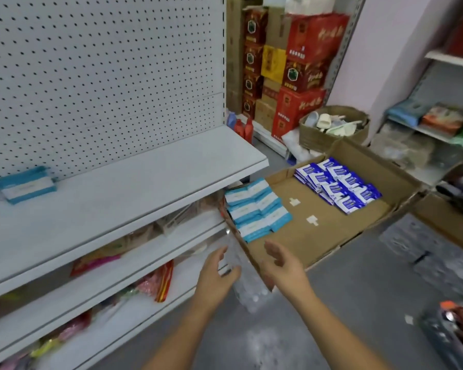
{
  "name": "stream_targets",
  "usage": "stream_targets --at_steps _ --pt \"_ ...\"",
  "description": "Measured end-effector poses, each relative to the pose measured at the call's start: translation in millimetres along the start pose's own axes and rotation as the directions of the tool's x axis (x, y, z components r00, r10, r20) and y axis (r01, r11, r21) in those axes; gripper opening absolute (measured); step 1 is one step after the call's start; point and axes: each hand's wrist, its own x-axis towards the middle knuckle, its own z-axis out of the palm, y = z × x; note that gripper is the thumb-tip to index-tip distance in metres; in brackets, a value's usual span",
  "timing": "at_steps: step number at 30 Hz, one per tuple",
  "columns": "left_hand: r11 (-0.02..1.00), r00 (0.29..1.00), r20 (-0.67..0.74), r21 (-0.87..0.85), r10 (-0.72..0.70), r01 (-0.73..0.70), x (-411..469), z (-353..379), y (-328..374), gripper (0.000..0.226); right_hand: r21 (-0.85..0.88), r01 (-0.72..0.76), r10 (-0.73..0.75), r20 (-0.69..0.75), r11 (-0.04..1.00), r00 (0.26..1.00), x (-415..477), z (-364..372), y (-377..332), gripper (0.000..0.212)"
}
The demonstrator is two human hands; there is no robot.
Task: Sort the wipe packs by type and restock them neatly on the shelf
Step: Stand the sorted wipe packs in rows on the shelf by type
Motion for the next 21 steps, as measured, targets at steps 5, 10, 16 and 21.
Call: stream_targets --at_steps 5,10,16,21 --pt "0.996 0.998 0.009 0.06 -0.063 0.062 -2.1 73.9 4.8 0.06 -0.011 -0.055 0.055 0.02 0.998 0.998 15.0 -65.3 32.0 0.052" --pt "0.995 0.995 -0.036 0.021 -0.094 0.095 33.8 105.9 -0.6 0.051 -0.068 -0.087 0.093 0.088 0.994 0.992 63.5 -80.5 63.0 0.05" --pt "0.981 0.982 0.003 -0.027 -0.19 0.19 121.1 133.5 -36.1 0.07 -0.136 -0.132 0.157 0.185 0.982 0.97 148.9 -72.3 88.4 0.047" --pt "0.973 0.977 0.023 0.1 -0.213 0.21 180.3 154.1 -42.3 0.063 -0.217 -0.109 0.163 0.244 0.97 0.956 218.9 -76.5 95.2 0.045"
